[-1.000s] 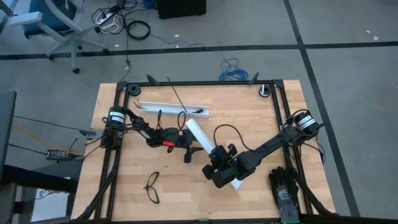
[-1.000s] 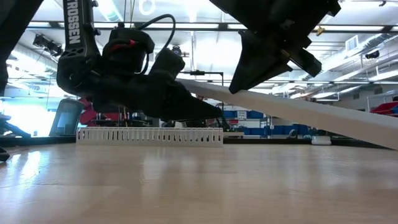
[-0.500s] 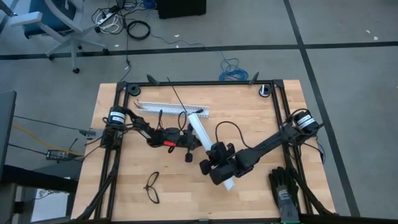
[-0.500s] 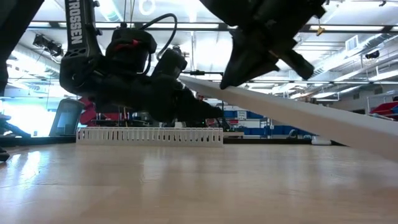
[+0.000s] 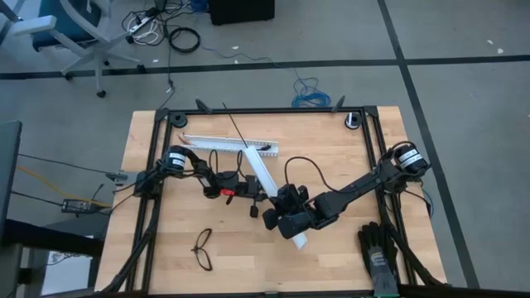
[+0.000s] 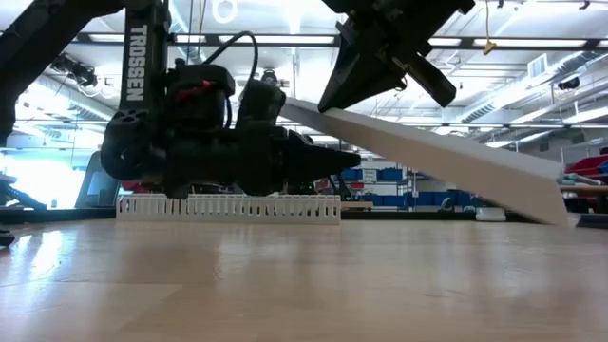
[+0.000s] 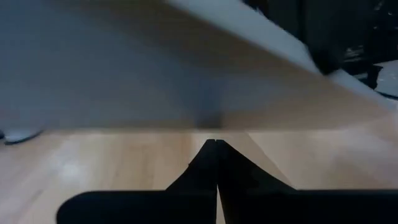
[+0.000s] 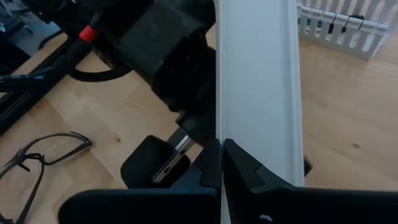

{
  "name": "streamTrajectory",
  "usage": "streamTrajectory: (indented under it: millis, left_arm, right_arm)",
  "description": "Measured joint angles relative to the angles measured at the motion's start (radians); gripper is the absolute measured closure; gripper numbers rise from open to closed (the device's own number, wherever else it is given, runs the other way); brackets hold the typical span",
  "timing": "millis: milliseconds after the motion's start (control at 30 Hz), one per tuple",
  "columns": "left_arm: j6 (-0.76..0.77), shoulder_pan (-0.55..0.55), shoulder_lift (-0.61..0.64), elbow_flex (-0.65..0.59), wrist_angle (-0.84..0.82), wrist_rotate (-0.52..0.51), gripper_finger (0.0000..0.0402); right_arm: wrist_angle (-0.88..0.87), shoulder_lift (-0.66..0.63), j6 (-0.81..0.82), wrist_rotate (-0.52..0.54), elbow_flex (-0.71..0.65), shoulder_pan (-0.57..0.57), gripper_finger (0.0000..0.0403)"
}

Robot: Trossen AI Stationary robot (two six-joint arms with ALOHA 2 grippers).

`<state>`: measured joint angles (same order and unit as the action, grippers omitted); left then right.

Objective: Ziptie cables
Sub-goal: Close the white cable duct lid

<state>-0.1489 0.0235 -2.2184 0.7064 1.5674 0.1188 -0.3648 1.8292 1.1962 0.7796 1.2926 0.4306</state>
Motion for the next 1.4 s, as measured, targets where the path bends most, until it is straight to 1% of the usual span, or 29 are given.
streamTrajectory:
  millis: [267, 400, 567, 700, 833, 1000, 1100, 1200, 1267, 1333, 1400]
  left_arm:
    - [0.025, -0.001, 0.001, 0.015, 0.002, -0.009, 0.0395]
    - [0.025, 0.0, 0.001, 0.015, 0.001, -0.011, 0.0395]
    - [0.025, 0.0, 0.001, 0.015, 0.002, -0.012, 0.0395]
    - [0.026, 0.0, 0.001, 0.015, 0.003, -0.012, 0.0395]
    - [0.026, 0.0, 0.001, 0.015, 0.003, -0.012, 0.0395]
    - [0.025, -0.004, 0.002, 0.015, -0.019, -0.012, 0.0395]
    - [0.026, -0.012, 0.002, 0.015, -0.038, -0.02, 0.0395]
    - [0.044, -0.019, 0.002, 0.013, -0.041, -0.021, 0.0395]
    - [0.065, -0.022, 0.002, 0.009, -0.042, -0.02, 0.0395]
    - [0.099, -0.022, 0.002, 0.005, -0.045, -0.02, 0.0395]
    - [0.13, -0.023, 0.003, -0.003, -0.046, -0.02, 0.0395]
  right_arm:
    - [0.019, -0.003, 0.015, -0.025, -0.021, -0.027, 0.0403]
    - [-0.007, -0.001, 0.04, -0.061, -0.023, -0.034, 0.0403]
    - [-0.01, 0.0, -0.026, -0.069, -0.023, -0.034, 0.0396]
    - [-0.01, 0.0, -0.046, -0.074, -0.023, -0.037, 0.0375]
    - [-0.011, 0.001, -0.057, -0.084, -0.023, -0.04, 0.0339]
    - [-0.014, -0.017, -0.113, -0.094, -0.024, -0.04, 0.0297]
    - [-0.013, -0.057, -0.148, -0.04, -0.024, -0.024, 0.0288]
    - [-0.025, -0.093, -0.159, 0.008, -0.024, 0.008, 0.0289]
    - [-0.066, -0.111, -0.111, 0.01, -0.023, 0.027, 0.0295]
    - [-0.142, -0.115, -0.014, 0.008, -0.023, 0.042, 0.0304]
    - [-0.241, -0.111, 0.088, -0.017, -0.023, 0.05, 0.0317]
